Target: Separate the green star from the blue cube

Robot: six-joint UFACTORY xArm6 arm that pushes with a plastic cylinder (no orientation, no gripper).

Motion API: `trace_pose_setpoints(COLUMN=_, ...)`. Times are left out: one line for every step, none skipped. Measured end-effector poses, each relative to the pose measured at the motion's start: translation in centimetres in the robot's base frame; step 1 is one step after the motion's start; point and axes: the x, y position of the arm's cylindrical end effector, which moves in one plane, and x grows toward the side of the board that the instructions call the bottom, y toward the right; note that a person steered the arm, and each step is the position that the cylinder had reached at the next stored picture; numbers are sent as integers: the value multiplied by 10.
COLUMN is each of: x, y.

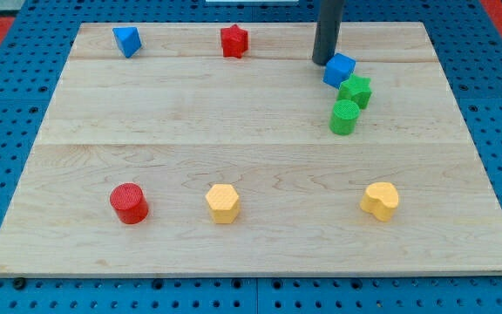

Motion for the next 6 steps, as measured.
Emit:
trace_pose_setpoints(x=24, y=0)
trace_pose_setpoints(x=-2, y=0)
trace_pose_setpoints(x=-15, y=43)
trace_pose_setpoints(x=14, y=103)
trace_pose_setpoints(x=44, y=73)
trace_pose_setpoints(x=53, y=47)
